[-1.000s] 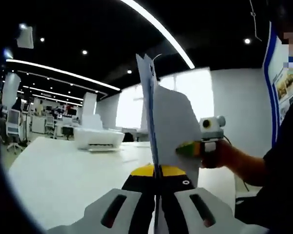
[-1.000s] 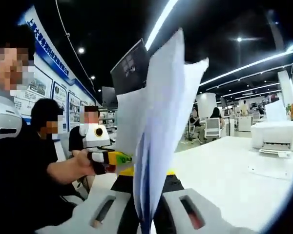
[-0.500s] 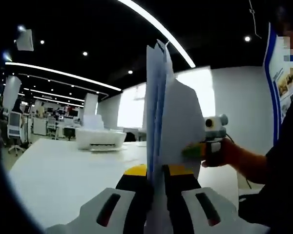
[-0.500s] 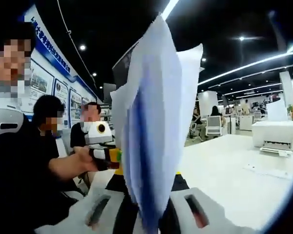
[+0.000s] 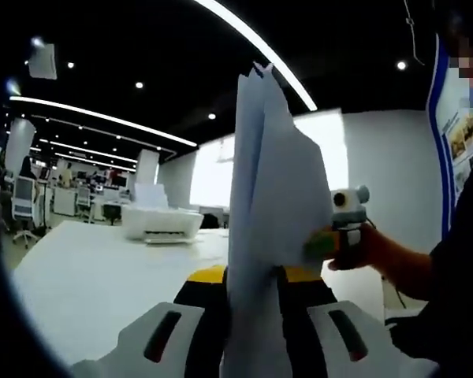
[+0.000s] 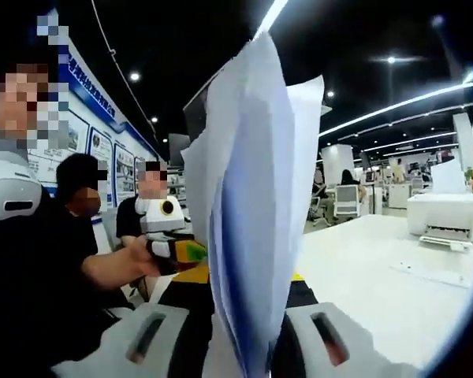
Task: Organize the stack of printing papers by aligning and flattening the scattered papers on the table
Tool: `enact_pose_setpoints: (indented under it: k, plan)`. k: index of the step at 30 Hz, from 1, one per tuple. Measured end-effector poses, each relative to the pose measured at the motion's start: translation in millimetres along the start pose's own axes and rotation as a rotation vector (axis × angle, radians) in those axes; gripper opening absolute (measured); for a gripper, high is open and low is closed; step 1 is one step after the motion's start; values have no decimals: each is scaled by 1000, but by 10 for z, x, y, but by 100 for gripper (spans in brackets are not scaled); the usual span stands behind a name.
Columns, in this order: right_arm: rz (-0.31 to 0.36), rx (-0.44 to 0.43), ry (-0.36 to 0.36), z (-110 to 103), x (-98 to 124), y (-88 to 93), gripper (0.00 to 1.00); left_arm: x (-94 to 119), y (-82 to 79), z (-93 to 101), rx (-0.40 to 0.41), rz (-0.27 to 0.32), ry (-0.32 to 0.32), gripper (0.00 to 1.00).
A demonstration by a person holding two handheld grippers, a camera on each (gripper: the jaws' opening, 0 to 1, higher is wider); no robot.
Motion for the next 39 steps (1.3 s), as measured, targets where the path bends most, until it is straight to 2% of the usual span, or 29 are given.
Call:
enact_pose_setpoints:
  k: [2,3,4,8,11,12,14,16,18,27,29,30,32,33,37,39]
  plan:
    - [-2,2,-7,-12,15,-7,2,-8,4,-3,2,-8,4,19]
    - [2,1,-22,-32,19,-21,0,-6,7,6,-2,-16,10,8]
    - [4,2,-24,-44,11,-41,0,-4,-1,5,1,-19,18,6]
    - [14,15,-18,-49,37,-82,0,-9,-38,78,-17,-22,23,6]
    - [-1,16,-19,-26,32,-5,0,-22,26,51,-50,-39,18,7]
    - [8,7,-14,-16,43,3,0,-18,30,30,-48,-25,7,11]
    - [9,-6,-3,-2,50,11,10,-25,62,-12,-29,-34,-14,24]
    - [3,2,11,11,58,23,16,-37,99,-15,-23,-46,-2,26]
    - [0,1,7,2,66,30,16,-51,124,-26,-27,-49,-3,29]
    - [-22,9,19,-22,18,109,12,-122,239,-10,-22,-84,-37,35]
    - [-24,9,22,-18,11,101,7,-129,263,-1,-24,-93,-39,34]
    - [-26,5,12,-15,17,87,0,-125,269,5,-22,-98,-34,29]
    - [-22,-1,12,0,33,45,0,-102,247,10,-20,-94,-26,17]
    - [-18,-1,13,0,47,28,0,-95,222,18,-8,-84,-11,15]
    - [38,-15,-7,-38,97,-61,0,-77,155,55,-27,-66,-1,15]
    - [104,-43,-29,-51,147,-147,0,-65,140,52,-32,-56,-1,19]
Point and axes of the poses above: the point that each gripper's makers call its tool centre point, and the gripper's own axes: x roughly backward along the fingers, z roughly to its right, y roughly out of its underside, the point moved 4 cm from there along x, roughly backward along the fingers, and after that the axes turned 3 degrees about y, right-handed, at the moved point
